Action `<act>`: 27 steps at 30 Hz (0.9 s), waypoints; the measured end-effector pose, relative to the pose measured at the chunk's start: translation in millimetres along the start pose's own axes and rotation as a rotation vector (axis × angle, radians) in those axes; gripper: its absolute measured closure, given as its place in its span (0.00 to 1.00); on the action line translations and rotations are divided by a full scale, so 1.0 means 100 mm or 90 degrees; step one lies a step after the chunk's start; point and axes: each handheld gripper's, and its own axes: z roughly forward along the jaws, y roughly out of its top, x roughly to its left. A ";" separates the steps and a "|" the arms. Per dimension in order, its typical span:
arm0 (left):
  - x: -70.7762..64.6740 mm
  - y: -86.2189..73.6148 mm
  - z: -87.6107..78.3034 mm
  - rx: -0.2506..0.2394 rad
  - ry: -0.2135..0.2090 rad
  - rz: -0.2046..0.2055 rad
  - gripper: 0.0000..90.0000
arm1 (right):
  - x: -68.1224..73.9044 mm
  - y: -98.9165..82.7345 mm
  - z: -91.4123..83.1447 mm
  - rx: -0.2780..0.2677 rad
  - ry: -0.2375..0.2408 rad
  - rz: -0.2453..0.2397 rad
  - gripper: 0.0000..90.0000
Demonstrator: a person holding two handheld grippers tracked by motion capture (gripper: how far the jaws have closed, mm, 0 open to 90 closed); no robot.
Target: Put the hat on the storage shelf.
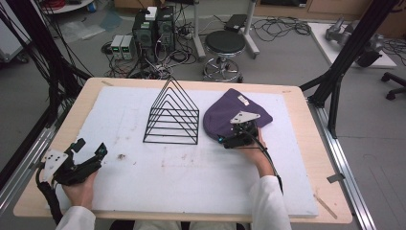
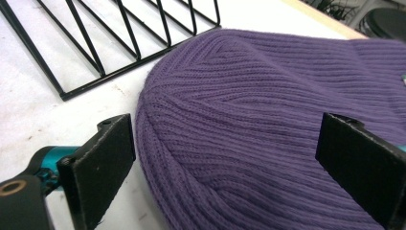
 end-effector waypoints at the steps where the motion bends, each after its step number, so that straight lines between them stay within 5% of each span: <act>1: 0.00 0.00 0.00 0.000 0.000 0.000 0.22 | 0.00 0.00 0.00 0.000 0.000 0.000 0.06; 11: 0.00 0.00 0.00 0.002 -0.002 -0.002 0.22 | 0.00 -0.06 0.10 0.049 0.025 -0.008 0.06; 17: -0.01 0.00 0.01 0.004 -0.004 0.000 0.22 | -0.02 -0.09 0.14 0.082 0.036 -0.001 0.17; 22: -0.01 0.00 0.01 0.003 -0.008 -0.001 0.22 | -0.05 -0.08 0.14 0.088 0.042 0.019 0.29; 26: -0.01 0.00 0.00 0.006 -0.012 -0.004 0.22 | -0.09 -0.07 0.11 0.088 0.022 0.030 0.56; 27: -0.01 -0.01 0.00 0.006 -0.012 -0.004 0.22 | -0.09 -0.07 0.11 0.088 0.022 0.030 0.56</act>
